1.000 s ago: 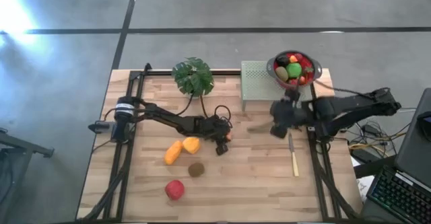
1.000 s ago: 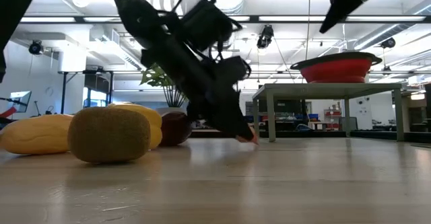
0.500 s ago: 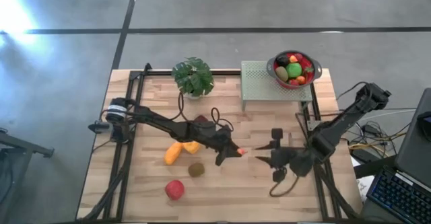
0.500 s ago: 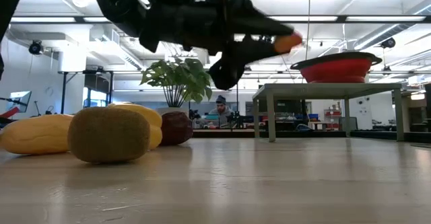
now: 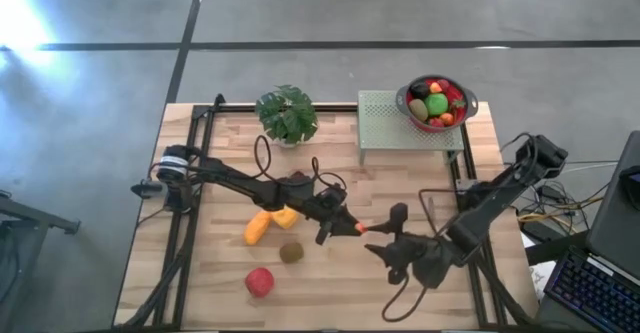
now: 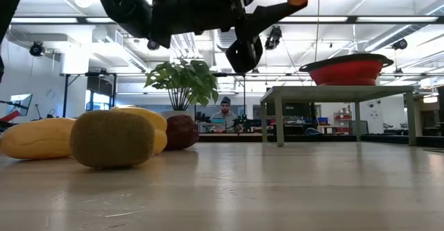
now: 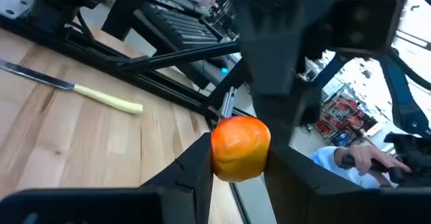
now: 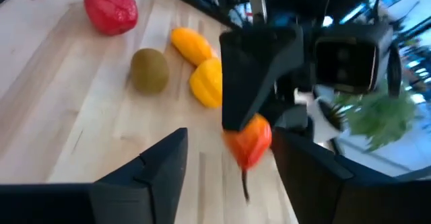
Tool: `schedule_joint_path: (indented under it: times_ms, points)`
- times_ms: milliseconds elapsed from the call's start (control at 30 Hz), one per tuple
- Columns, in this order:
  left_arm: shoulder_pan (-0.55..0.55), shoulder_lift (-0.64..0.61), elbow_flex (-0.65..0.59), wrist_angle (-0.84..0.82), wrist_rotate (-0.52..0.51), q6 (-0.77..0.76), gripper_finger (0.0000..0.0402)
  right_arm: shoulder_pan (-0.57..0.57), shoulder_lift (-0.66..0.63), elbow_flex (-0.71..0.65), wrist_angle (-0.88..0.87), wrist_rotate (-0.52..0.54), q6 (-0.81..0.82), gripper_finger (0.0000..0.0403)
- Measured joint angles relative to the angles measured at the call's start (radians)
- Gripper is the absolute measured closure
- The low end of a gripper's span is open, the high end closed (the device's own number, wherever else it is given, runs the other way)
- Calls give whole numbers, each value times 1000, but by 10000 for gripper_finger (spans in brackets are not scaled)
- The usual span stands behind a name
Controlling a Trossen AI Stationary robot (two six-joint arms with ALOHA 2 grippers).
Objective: Pick & Place Fruit
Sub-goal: Put the orange pear into the red strainer bowl on the shelf
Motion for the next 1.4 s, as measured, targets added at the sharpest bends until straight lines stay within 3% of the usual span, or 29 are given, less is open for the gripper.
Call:
schedule_joint_path:
  times_ms: [167, 400, 933, 1400]
  points:
    - [0, 0, 0, 17, 18, -11, 287, -2, 91, 79, -3, 37, -73, 163]
    - [-1, -3, 0, 105, 97, -74, 287, -5, 165, 156, -47, 172, -116, 155]
    - [-1, -3, 1, 122, 121, -84, 286, -12, 141, 158, -55, 166, -92, 292]
    - [2, -3, 1, 122, 138, -40, 279, -24, 141, 156, -54, 165, -96, 298]
